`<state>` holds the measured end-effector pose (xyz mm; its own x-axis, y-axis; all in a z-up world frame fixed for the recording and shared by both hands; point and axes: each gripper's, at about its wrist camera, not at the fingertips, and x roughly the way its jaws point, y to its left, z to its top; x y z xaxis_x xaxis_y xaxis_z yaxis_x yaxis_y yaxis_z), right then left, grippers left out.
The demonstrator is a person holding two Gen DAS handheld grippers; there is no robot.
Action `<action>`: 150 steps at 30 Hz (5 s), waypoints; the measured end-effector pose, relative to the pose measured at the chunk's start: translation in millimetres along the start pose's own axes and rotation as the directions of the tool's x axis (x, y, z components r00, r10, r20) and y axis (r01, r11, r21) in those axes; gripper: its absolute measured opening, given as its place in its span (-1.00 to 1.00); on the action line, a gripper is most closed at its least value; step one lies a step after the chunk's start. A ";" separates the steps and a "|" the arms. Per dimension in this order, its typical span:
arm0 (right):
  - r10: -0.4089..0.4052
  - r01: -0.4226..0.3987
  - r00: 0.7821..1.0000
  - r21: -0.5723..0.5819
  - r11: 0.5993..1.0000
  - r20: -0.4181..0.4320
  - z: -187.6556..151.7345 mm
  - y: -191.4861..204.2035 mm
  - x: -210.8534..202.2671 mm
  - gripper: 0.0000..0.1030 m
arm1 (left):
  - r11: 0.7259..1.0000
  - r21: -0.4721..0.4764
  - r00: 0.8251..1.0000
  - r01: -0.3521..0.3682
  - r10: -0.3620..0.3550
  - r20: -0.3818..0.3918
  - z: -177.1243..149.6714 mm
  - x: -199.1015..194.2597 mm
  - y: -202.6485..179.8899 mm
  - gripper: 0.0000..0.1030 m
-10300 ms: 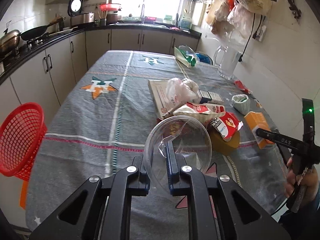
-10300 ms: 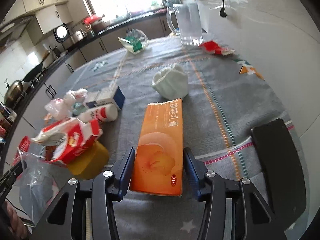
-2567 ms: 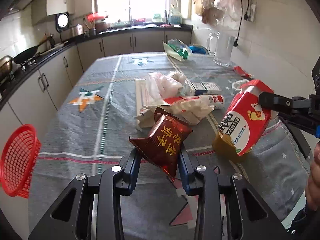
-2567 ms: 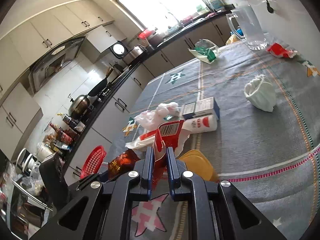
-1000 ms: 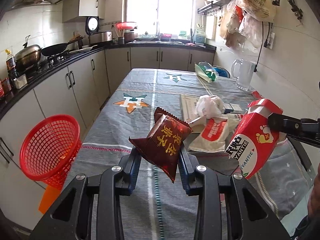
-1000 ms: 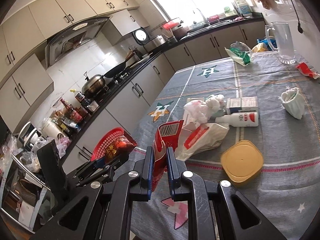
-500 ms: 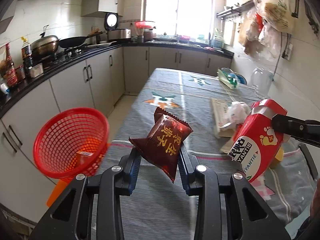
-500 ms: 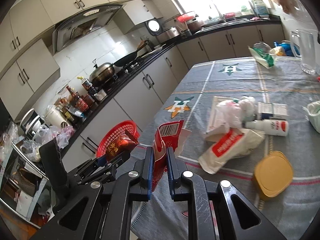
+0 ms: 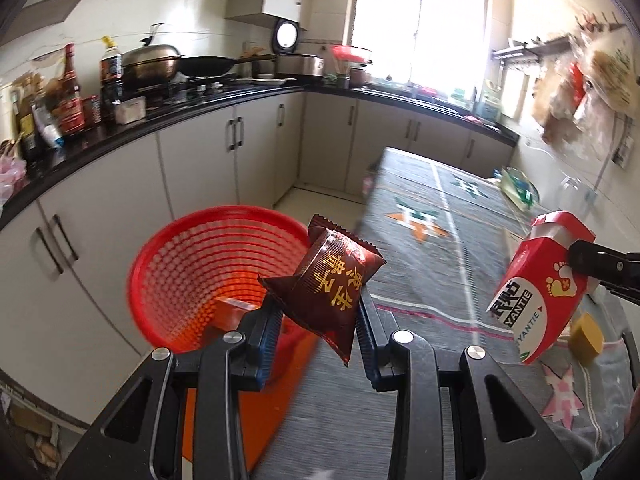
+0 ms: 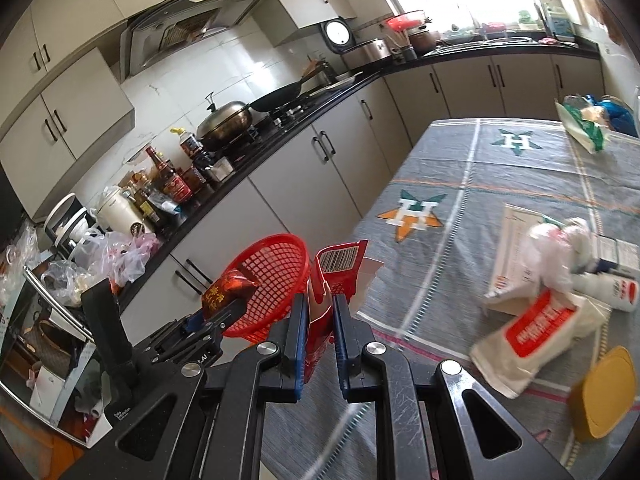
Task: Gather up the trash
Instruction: 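Carry the snack bag and red-and-white box with both tools over the red basket, then open both tools to drop the snack bag and red-and-white box into the basket, then move both open tools back over the trash on the table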
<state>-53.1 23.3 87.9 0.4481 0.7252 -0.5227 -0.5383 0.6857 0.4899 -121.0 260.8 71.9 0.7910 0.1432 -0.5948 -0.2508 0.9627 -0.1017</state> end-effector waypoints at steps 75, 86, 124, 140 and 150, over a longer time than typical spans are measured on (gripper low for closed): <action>0.069 -0.077 0.987 -0.045 0.996 -0.148 20.2 57.5 179.6 -0.47 | 0.985 -0.086 0.984 -0.148 0.137 -0.114 5.4 76.9 100.6 -0.04; 0.074 -0.077 0.991 -0.023 0.997 -0.111 25.2 58.1 167.1 -0.14 | 0.983 -0.088 0.985 -0.159 0.152 -0.085 10.0 63.4 100.9 0.14; -0.230 0.251 0.960 -0.124 0.960 0.162 -46.2 -11.5 -54.5 0.91 | 0.988 0.151 1.000 -0.016 0.015 0.004 -16.9 -10.1 -76.6 0.78; -0.413 0.410 0.900 0.050 0.911 0.136 -90.7 -144.6 -144.8 0.91 | 0.910 0.352 0.974 0.216 -0.178 -0.138 -47.1 6.5 -204.7 0.78; -0.410 0.411 0.911 -0.032 0.911 0.048 -86.5 -151.9 -111.0 0.91 | 0.870 0.408 0.956 0.278 -0.208 -0.207 -57.6 17.9 -227.8 0.78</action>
<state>-82.8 -166.7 11.1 0.6628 0.3827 -0.6436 -0.3291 0.9209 0.2088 -81.9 30.8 38.5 0.6926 -0.1113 -0.7127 0.2292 0.9708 0.0712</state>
